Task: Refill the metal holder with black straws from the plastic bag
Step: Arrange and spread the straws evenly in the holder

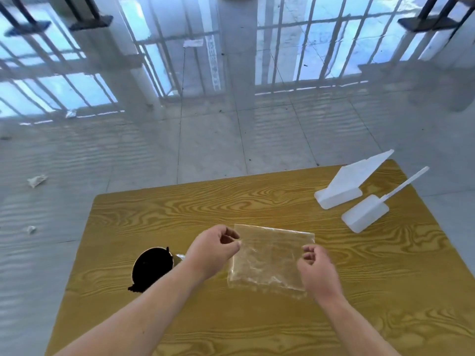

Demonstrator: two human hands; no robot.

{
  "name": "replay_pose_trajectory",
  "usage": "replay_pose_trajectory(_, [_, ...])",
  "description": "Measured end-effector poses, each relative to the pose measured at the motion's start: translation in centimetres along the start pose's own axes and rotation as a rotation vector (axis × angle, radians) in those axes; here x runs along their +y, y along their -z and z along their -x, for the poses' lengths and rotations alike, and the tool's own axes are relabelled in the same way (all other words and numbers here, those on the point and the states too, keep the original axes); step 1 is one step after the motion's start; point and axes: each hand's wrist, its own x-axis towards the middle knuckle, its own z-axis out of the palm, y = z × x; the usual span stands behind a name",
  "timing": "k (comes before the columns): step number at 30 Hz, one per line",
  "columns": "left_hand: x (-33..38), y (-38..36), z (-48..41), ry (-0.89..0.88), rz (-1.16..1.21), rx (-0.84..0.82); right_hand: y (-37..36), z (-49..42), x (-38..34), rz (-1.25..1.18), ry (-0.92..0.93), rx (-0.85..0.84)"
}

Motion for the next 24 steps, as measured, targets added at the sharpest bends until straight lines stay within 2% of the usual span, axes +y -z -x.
replay_pose_trajectory(4, [0.2, 5.4, 3.3, -0.104, -0.072, 0.134, -4.8, 2.4, -5.7, 0.071, 0.217, -0.242])
replay_pose_trajectory(8, [-2.1, 10.6, 5.7, -0.098, -0.200, 0.292, -10.0, 5.7, -10.5, 0.138, 0.392, -0.426])
replay_pose_trajectory(10, [-3.9, 12.5, 6.6, -0.054, -0.251, 0.302, -12.1, 7.2, -12.2, 0.215, 0.452, -0.487])
replay_pose_trajectory(12, [-5.9, 14.1, 7.3, 0.009, -0.257, 0.216, -13.6, 8.4, -13.6, 0.287, 0.479, -0.531])
replay_pose_trajectory(18, [-10.0, 16.9, 8.5, 0.017, -0.390, -0.046, -16.5, 11.4, -16.6, 0.490, 0.483, -0.571])
replay_pose_trajectory(24, [-11.5, 17.7, 7.4, -0.120, -0.461, -0.023, -19.0, 12.6, -18.7, 0.530, 0.483, -0.364])
